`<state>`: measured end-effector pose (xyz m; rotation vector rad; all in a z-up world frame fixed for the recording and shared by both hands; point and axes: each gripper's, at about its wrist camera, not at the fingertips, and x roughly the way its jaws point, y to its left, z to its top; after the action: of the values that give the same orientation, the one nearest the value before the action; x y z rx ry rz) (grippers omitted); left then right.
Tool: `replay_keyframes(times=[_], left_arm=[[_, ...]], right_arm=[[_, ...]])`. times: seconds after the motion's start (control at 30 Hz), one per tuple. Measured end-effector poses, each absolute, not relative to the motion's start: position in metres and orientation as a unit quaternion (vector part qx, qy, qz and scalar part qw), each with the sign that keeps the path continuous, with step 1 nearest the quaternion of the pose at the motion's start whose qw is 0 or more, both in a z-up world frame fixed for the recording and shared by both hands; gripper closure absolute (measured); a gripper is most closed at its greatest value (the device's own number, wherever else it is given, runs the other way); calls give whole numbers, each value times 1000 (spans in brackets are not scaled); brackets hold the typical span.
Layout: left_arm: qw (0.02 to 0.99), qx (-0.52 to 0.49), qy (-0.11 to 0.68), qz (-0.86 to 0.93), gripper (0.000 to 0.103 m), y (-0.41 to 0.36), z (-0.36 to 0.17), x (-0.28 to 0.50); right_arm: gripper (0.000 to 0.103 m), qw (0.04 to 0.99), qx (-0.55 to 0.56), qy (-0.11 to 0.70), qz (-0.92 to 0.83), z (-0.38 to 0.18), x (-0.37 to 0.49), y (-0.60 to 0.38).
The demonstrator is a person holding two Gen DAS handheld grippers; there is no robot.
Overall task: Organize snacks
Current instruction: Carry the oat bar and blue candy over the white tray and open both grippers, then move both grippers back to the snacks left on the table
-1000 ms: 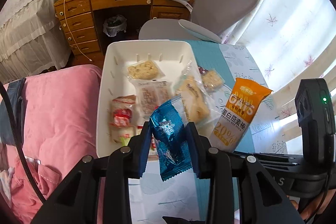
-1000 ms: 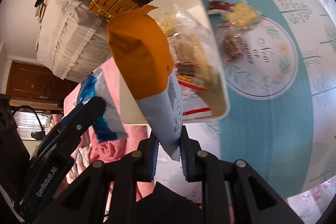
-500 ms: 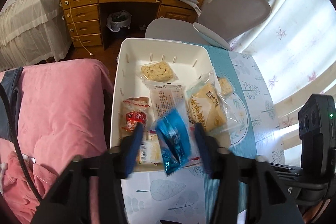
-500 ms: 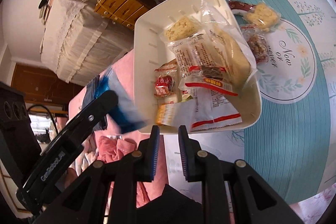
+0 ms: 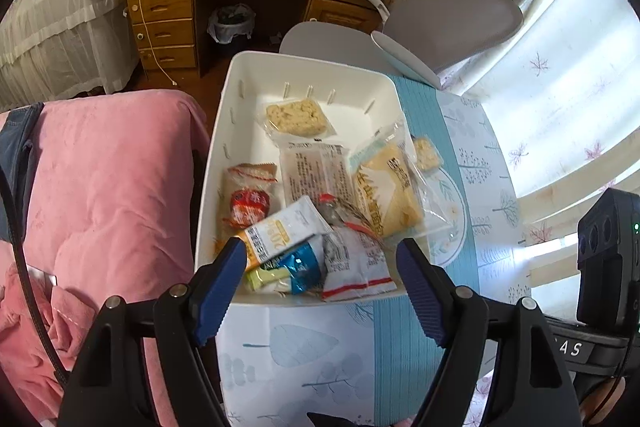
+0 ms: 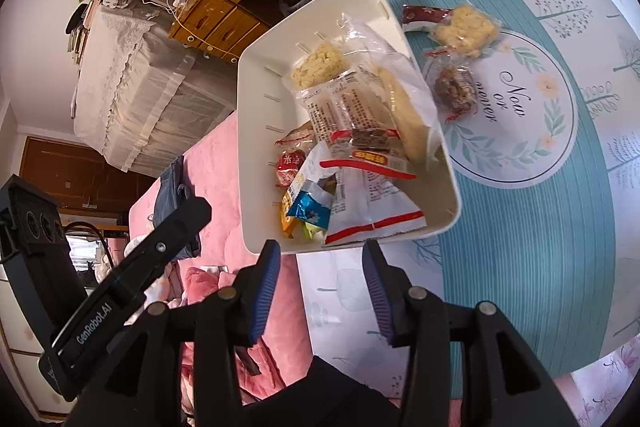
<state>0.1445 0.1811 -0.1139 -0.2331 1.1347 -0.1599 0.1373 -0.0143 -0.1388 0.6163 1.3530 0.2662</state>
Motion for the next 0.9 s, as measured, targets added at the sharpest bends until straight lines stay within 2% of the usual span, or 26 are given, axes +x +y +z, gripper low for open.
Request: replay_keyframes(times=[0.33, 0.6, 0.73, 0.9], left_arm=[[817, -121, 559, -74, 25, 143, -121, 132], [808, -138, 569, -63, 25, 102, -125, 124], [806, -153, 569, -53, 20, 82, -125, 123], [806, -171, 565, -38, 20, 56, -125, 123]], right_arm=[[47, 720, 274, 626, 118, -140, 128, -49], [44, 714, 258, 639, 124, -139, 127, -89], [43, 713, 247, 643, 130, -137, 131, -113], [41, 718, 229, 642, 139, -133, 139, -142]])
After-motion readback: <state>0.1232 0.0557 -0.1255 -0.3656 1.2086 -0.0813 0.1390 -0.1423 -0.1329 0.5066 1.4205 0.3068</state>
